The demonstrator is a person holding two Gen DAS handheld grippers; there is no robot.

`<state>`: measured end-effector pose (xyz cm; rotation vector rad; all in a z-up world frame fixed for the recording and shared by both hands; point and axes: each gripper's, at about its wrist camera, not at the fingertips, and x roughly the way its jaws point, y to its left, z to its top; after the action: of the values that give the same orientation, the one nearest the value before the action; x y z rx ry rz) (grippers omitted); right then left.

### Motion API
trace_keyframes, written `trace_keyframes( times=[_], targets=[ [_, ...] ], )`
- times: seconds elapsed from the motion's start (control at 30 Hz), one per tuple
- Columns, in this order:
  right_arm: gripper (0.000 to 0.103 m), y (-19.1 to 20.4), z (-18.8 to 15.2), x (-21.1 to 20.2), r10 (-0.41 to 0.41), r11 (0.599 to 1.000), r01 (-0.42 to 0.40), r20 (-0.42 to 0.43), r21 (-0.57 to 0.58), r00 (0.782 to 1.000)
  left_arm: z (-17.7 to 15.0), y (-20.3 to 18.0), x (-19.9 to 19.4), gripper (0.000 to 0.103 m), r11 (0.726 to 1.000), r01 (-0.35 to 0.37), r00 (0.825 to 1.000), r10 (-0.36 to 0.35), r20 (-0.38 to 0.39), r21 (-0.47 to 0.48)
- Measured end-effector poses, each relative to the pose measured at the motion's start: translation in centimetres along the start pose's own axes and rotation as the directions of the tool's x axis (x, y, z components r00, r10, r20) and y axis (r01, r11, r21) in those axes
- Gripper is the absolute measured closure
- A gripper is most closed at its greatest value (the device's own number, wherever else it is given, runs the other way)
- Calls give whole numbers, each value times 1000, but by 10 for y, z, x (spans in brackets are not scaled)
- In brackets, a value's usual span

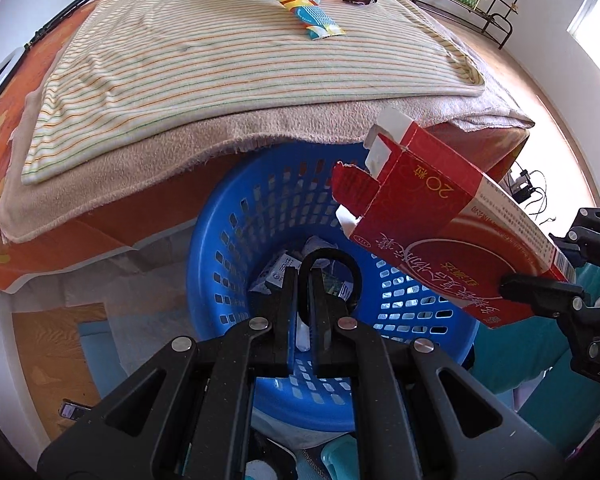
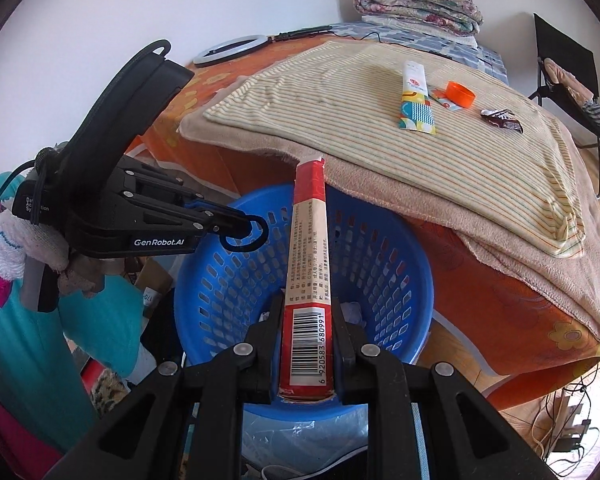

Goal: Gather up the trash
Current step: 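Lower ring and red tube into the blue basket and open both tools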

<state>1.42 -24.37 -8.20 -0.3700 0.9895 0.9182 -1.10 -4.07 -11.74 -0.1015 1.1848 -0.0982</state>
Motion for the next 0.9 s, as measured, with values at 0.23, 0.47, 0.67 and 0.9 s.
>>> trace_keyframes(
  times=[0.23,0.47,0.67,0.9],
  targets=[
    [85,-4,-1,10,0,1000,0,-29,13,1000,-1,-1,4,101,1000,0,1000,0,-14,0],
    [77,-8,-2,16,-4,1000,5,-49,29,999,1,-1,6,101,1000,2,1000,-2,-22,-1],
    [46,-12,-2,18,-15,998,18,-56,54,998,2,0,11,87,1000,-7,999,6,-37,-9],
    [20,-16,-1,19,-32,996,36,-63,78,998,2,5,10,57,999,-15,1000,15,-28,-32]
  ],
)
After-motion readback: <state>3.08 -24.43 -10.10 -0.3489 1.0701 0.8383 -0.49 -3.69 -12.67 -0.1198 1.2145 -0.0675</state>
